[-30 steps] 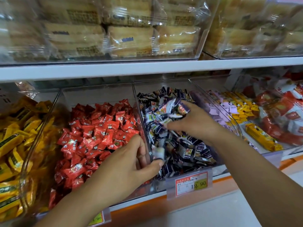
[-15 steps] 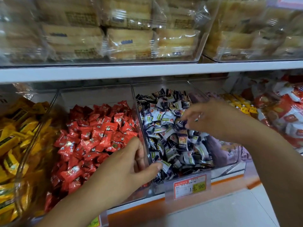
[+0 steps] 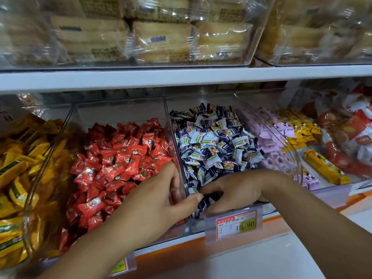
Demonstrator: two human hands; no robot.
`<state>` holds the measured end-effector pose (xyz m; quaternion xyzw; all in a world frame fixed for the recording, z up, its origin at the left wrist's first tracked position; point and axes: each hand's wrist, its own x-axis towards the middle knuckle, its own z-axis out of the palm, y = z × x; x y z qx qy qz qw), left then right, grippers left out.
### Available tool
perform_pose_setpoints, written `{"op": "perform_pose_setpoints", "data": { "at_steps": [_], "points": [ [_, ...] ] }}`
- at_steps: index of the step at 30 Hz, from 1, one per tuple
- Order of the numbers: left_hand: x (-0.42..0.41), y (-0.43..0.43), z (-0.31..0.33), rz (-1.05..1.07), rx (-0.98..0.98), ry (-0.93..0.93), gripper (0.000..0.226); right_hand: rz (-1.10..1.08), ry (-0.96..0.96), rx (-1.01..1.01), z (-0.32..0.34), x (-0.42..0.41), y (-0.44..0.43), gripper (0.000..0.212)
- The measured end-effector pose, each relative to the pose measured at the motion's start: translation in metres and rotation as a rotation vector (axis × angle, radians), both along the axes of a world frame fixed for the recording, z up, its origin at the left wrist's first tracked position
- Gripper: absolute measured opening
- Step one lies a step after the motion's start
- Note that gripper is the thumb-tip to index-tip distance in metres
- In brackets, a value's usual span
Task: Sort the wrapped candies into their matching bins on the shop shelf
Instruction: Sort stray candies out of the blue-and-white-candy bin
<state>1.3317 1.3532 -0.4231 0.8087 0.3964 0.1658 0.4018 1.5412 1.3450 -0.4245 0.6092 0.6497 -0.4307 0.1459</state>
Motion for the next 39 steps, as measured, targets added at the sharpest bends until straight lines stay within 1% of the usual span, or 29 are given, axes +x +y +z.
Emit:
{"op": "perform_pose_setpoints", "data": {
  "at_steps": [4, 7, 11, 16, 20, 21, 24, 27, 29, 32, 35, 39],
  "points": [
    [0.0, 0.0, 0.0, -0.003, 0.001, 0.001, 0.047, -0.054, 0.081, -0.01, -0.007, -0.001, 0.004, 0.069],
    [0.0, 0.001, -0.002, 0.0, 0.007, -0.006, 0.046, -0.089, 0.141, 0.008, -0.011, 0.0, 0.002, 0.076],
    [-0.001, 0.002, -0.003, 0.003, 0.013, -0.006, 0.047, -0.096, 0.187, -0.002, -0.009, 0.001, -0.001, 0.051],
    [-0.002, 0.002, -0.004, 0.007, 0.011, -0.005, 0.045, -0.178, 0.22, 0.0, -0.011, -0.002, 0.0, 0.043],
    [-0.001, 0.003, -0.005, -0.001, 0.012, -0.007, 0.05, -0.208, 0.229, 0.036, -0.01, -0.003, 0.001, 0.061],
    [-0.001, 0.003, -0.005, -0.002, 0.01, -0.008, 0.05, -0.231, 0.253, 0.059, -0.008, -0.001, 0.001, 0.059],
    [-0.001, 0.002, -0.004, -0.008, 0.004, -0.015, 0.048, -0.349, 0.352, 0.161, 0.002, 0.01, 0.002, 0.04],
    [-0.002, 0.002, -0.003, -0.013, 0.01, -0.009, 0.049, -0.481, 0.512, 0.271, 0.014, 0.019, 0.002, 0.034],
    [-0.003, 0.002, -0.003, -0.016, 0.012, -0.008, 0.048, -0.562, 0.602, 0.378, 0.02, 0.025, 0.003, 0.028],
    [-0.004, 0.002, -0.003, -0.021, -0.003, -0.01, 0.048, -0.705, 0.649, 0.564, 0.027, 0.03, 0.009, 0.03],
    [-0.004, 0.002, -0.003, -0.025, -0.016, -0.012, 0.048, -0.733, 0.648, 0.687, 0.032, 0.031, 0.013, 0.04],
    [-0.004, 0.002, -0.003, -0.018, -0.014, -0.022, 0.048, -0.765, 0.694, 0.679, 0.035, 0.033, 0.009, 0.044]
  ]
}}
